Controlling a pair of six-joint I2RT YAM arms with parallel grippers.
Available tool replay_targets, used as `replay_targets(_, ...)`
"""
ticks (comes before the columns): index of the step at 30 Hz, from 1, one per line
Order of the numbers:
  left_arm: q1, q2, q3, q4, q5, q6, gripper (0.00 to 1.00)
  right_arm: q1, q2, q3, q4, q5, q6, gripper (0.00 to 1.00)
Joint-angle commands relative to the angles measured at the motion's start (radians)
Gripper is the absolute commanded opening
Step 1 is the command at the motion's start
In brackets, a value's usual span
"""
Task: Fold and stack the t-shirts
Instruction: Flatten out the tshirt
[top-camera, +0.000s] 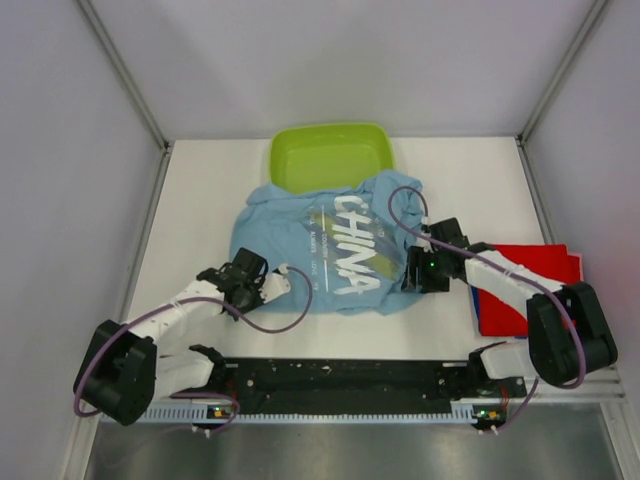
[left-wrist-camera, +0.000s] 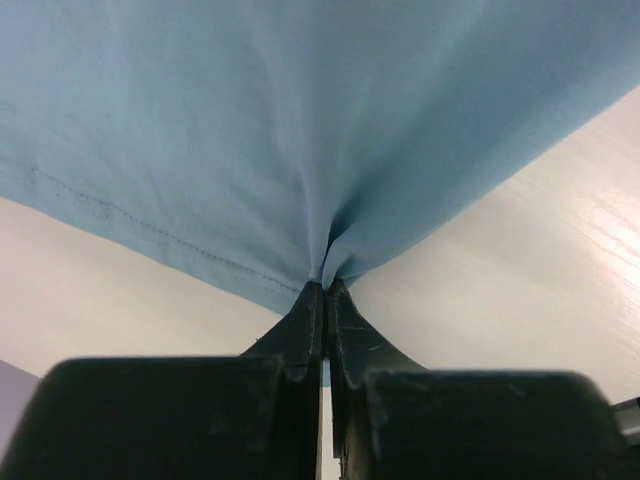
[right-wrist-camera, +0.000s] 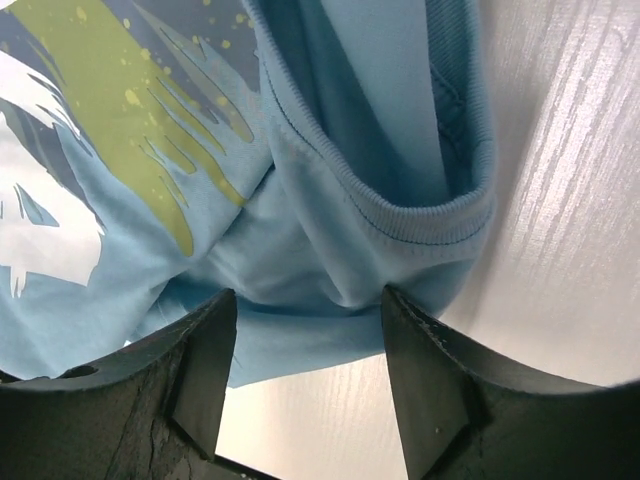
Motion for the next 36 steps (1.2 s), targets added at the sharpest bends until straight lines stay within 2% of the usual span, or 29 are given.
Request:
replay_targets(1,0.004,-0.012,0.015,0.017,-0.054,-0.06,0.0,0.008,-0.064,0.023,-0.044,0.038,0.007,0.59)
replay_targets(6,0.003,-0.062,0.108,-0.002,-0.104,-0.134,0.0,0.063,-0.183,0.124,-0.173,0.049,-0.007,0.6)
replay_targets(8,0.003,-0.062,0.144,-0.02,-0.121,-0.159,0.0,0.134,-0.205,0.158,-0.163,-0.017,-0.115,0.62)
replay_targets(11,0.004,-0.063,0.165,0.0,-0.198,-0.185,0.0,0.215,-0.216,0.248,-0.162,-0.302,-0.441,0.71)
replay_targets(15,0.007,-0.063,0.164,0.098,-0.299,-0.173,0.0,0.249,-0.237,0.367,-0.224,-0.321,-0.905,0.73)
replay_targets(18,0.007,-0.036,0.185,0.123,-0.35,-0.196,0.0,0.26,-0.236,0.303,-0.288,-0.385,-1.176,0.72)
replay_targets(21,0.009,-0.029,0.194,0.115,-0.339,-0.203,0.0,0.388,-0.225,0.163,-0.342,-0.335,-1.419,0.7)
replay_targets(24,0.009,-0.032,0.197,0.11,-0.331,-0.205,0.0,0.49,-0.198,0.048,-0.186,-0.226,-1.432,0.66)
replay_targets(28,0.009,-0.039,0.188,0.106,-0.325,-0.208,0.0,0.542,-0.145,-0.007,0.008,-0.149,-1.423,0.66)
replay_targets(36,0.012,-0.042,0.184,0.098,-0.334,-0.206,0.0,0.582,-0.076,0.0,0.055,-0.114,-1.43,0.66)
